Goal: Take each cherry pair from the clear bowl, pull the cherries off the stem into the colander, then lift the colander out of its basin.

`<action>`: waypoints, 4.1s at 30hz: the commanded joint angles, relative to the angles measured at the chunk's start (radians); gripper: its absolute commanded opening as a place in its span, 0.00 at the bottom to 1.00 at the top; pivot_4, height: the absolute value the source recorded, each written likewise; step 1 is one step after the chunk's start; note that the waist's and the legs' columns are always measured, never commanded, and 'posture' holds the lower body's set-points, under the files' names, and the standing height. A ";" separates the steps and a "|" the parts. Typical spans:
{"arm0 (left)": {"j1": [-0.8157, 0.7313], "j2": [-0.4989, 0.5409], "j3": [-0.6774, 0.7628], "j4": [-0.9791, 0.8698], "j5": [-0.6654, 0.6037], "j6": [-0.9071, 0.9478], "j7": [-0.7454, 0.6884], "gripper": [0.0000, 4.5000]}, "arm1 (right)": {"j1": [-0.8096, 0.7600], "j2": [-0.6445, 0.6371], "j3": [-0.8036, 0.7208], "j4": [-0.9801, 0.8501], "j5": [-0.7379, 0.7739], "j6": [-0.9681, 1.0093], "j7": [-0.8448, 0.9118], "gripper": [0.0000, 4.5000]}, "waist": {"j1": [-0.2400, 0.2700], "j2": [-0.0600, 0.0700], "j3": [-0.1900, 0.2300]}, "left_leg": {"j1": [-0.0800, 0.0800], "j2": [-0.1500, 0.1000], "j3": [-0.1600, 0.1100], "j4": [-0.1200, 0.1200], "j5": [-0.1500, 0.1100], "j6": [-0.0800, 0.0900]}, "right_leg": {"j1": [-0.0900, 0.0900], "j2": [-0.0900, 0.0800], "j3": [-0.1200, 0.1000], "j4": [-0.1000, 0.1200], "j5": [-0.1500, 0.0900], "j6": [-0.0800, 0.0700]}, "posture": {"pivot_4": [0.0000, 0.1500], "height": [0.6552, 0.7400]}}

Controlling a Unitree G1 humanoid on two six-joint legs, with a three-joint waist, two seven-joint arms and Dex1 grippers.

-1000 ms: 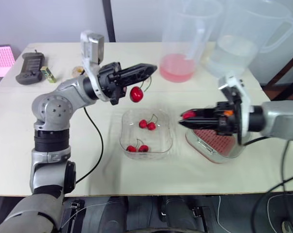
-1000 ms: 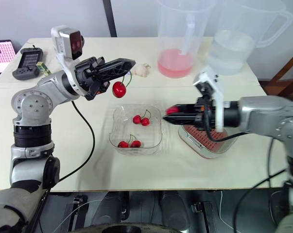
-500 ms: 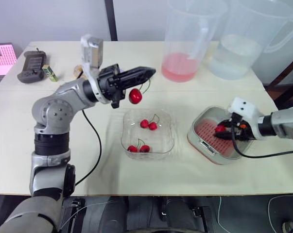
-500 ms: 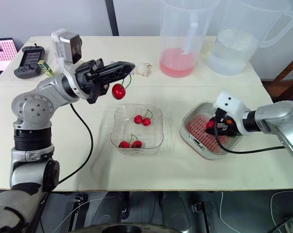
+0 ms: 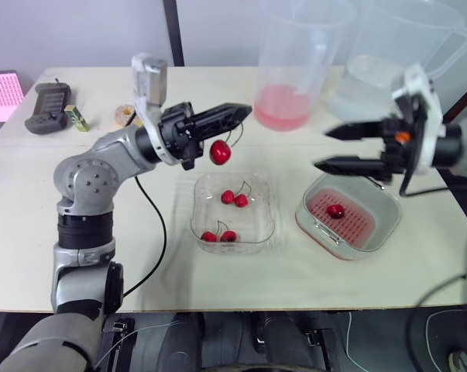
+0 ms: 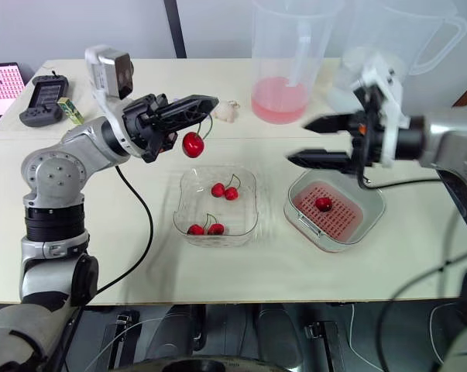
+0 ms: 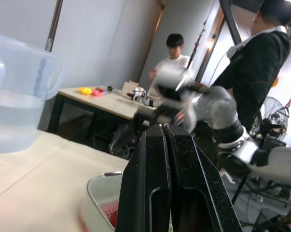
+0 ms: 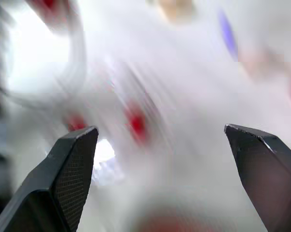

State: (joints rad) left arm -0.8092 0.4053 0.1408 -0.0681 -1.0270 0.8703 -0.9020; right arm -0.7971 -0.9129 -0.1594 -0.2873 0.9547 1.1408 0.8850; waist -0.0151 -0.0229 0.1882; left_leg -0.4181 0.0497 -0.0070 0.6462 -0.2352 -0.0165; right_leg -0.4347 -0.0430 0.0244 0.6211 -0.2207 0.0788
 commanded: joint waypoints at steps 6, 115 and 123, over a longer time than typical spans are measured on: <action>-0.026 0.011 0.019 -0.051 -0.066 0.043 -0.004 0.00 | 0.016 0.319 -0.013 -0.077 0.132 0.076 -0.324 0.99 | 0.005 0.000 0.000 | -0.004 -0.002 0.001 0.002 0.000 0.000 | 0.000 -0.003 0.000 -0.003 0.002 0.004 | 1.00 1.00; -0.007 0.014 0.015 -0.060 -0.006 -0.004 -0.025 0.00 | 0.149 0.098 -0.022 -0.128 0.282 0.097 -0.340 0.18 | 0.004 0.001 0.000 | -0.002 -0.002 0.001 0.002 0.000 0.000 | 0.000 -0.002 0.000 -0.001 0.001 0.002 | 1.00 1.00; 0.059 0.084 -0.011 -0.066 0.053 -0.038 -0.078 0.00 | 0.347 -0.452 0.120 -0.001 -0.214 -0.192 0.022 0.18 | 0.001 0.001 0.000 | -0.002 -0.002 0.002 0.001 0.000 0.000 | 0.000 -0.003 0.000 -0.003 0.001 0.002 | 1.00 1.00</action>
State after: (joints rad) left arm -0.7544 0.4761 0.1326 -0.1064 -0.9901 0.8565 -0.9607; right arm -0.4634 -1.3347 -0.0663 -0.3048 0.8365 1.0226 0.8481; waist -0.0143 -0.0220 0.1884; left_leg -0.4195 0.0481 -0.0045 0.6474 -0.2351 -0.0162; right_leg -0.4348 -0.0457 0.0253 0.6185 -0.2202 0.0805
